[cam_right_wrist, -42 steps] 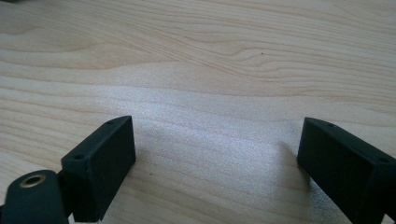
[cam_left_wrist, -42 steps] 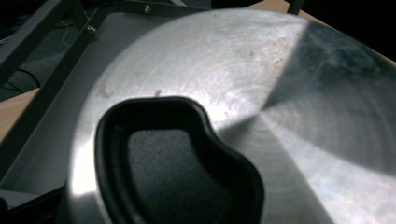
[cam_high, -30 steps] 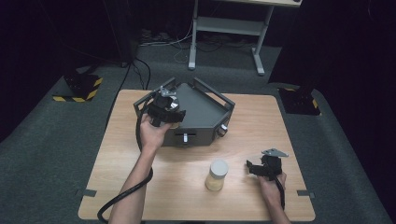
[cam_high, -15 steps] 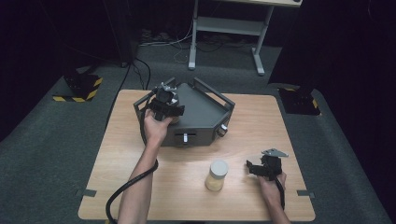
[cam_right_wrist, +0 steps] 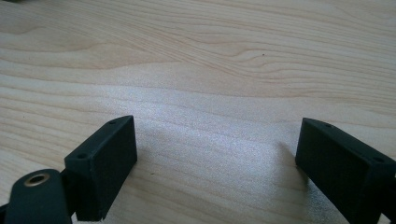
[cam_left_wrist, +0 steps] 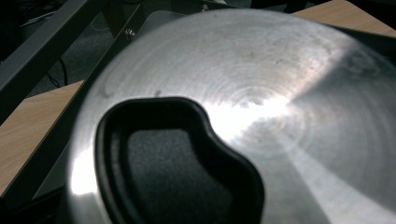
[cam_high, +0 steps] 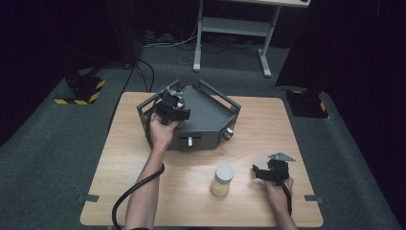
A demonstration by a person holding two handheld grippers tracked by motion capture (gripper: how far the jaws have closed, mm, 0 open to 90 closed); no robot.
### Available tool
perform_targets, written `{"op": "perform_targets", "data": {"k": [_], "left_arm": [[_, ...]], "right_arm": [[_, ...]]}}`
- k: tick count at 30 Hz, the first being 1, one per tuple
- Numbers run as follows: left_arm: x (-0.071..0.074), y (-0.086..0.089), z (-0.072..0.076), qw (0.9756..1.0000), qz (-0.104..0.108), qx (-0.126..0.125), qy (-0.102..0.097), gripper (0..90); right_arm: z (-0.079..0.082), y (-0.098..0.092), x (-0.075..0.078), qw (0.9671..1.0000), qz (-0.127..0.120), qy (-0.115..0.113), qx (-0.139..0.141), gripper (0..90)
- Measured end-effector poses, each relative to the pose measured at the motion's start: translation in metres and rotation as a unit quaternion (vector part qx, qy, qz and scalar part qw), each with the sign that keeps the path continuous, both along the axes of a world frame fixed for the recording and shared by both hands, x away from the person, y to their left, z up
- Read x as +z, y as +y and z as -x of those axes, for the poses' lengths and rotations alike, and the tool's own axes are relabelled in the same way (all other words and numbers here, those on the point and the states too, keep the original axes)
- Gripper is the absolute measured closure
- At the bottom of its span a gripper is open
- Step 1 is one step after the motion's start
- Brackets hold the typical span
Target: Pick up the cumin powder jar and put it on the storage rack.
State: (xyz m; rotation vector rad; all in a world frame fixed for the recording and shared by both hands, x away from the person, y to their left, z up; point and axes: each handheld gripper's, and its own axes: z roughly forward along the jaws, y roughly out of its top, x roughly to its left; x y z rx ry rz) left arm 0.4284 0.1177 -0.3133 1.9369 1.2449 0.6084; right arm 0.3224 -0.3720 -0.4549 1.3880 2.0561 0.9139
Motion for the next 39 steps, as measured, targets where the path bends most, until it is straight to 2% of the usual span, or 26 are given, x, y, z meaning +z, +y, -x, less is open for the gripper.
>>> {"op": "perform_targets", "data": {"k": [13,15,17,18,20,22,29,33,34,35,39], "left_arm": [[-0.005,-0.001,0.003,0.9999,0.002,-0.003,-0.01,31.3],[-0.005,-0.001,0.003,0.9999,-0.001,-0.004,-0.012,31.1],[-0.007,-0.007,0.007,0.9997,-0.013,0.003,-0.018,30.0],[-0.007,-0.01,0.007,0.9997,-0.019,0.008,-0.016,24.0],[-0.01,-0.008,0.006,0.9999,-0.011,0.01,-0.008,13.5],[-0.012,-0.004,0.008,0.9999,0.001,0.009,-0.009,7.3],[-0.011,0.008,0.016,0.9997,0.02,0.003,-0.016,4.0],[-0.01,0.011,0.021,0.9996,0.023,0.0,-0.019,2.6],[-0.012,0.012,0.023,0.9994,0.021,0.0,-0.026,2.1],[-0.012,0.014,0.024,0.9994,0.023,-0.007,-0.025,1.9],[-0.011,0.016,0.032,0.9994,0.021,-0.007,-0.026,1.3]], "right_arm": [[0.0,0.0,0.0,1.0,0.0,0.0,0.001,12.1],[0.0,0.0,0.0,1.0,0.0,0.0,0.001,12.0],[0.0,-0.001,0.0,1.0,-0.001,0.0,0.002,12.0],[0.0,-0.001,0.0,1.0,-0.001,0.0,0.002,12.2],[0.001,-0.002,-0.001,1.0,-0.005,-0.002,0.002,12.5],[0.001,-0.004,-0.001,0.9999,-0.01,-0.004,0.001,12.5],[0.0,-0.002,0.0,1.0,-0.006,0.001,0.0,12.4],[0.0,-0.002,0.0,1.0,-0.004,0.001,-0.001,12.4],[0.0,-0.001,0.0,1.0,-0.004,0.0,0.0,12.3],[0.0,-0.002,0.0,1.0,-0.004,0.001,0.0,12.3],[0.0,-0.002,0.0,1.0,-0.005,0.001,0.0,12.2]]}}
